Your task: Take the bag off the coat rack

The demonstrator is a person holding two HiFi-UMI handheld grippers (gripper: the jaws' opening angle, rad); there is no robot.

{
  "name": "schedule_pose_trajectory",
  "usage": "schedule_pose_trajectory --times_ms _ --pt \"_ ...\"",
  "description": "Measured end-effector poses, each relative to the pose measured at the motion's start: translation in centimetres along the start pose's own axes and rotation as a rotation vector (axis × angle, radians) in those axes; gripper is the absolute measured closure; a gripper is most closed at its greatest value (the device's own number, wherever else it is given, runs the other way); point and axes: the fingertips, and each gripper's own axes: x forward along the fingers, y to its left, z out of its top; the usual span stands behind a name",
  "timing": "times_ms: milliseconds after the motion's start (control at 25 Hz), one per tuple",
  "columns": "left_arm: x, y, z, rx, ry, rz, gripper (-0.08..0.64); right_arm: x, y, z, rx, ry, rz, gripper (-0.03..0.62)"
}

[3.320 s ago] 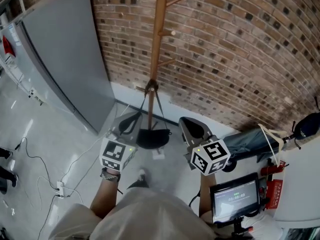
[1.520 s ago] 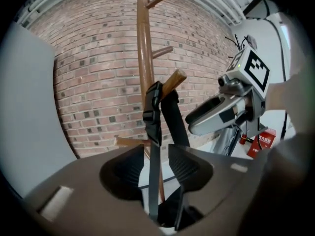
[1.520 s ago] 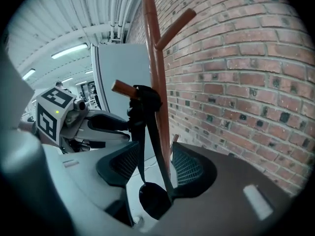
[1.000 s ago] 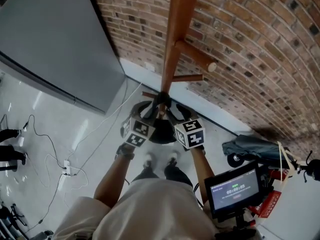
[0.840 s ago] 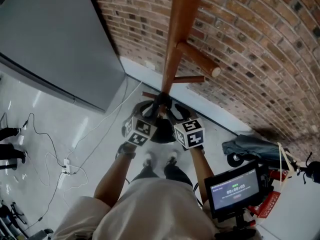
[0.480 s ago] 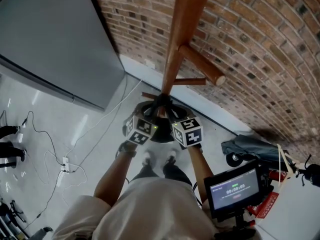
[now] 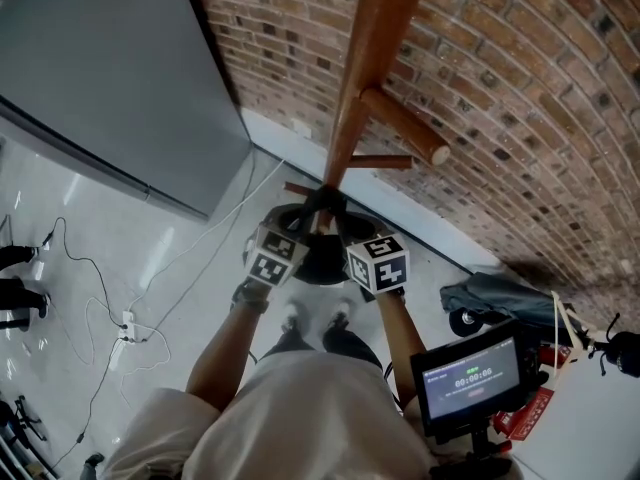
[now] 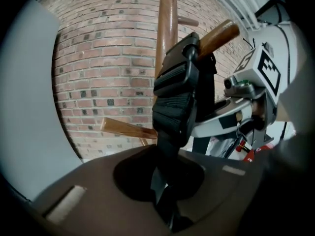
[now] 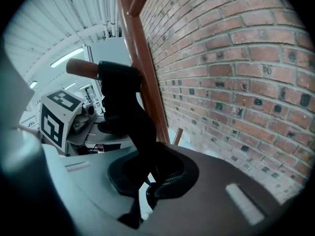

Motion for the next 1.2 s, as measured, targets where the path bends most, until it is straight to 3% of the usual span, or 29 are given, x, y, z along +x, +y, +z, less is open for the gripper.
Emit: schedule_pose_trajectory --times_ms 400,1200 --pt "-1.9 0.2 0.0 -0.057 -0.009 0.018 0.558 -3.2 0.2 1.5 0.049 -0.063 0.01 0.588" --pt "-7.1 -1.0 4.3 -0.021 -0.121 0.054 0.558 -9.5 2.4 4.4 0.109 -0.194 0.0 0.588"
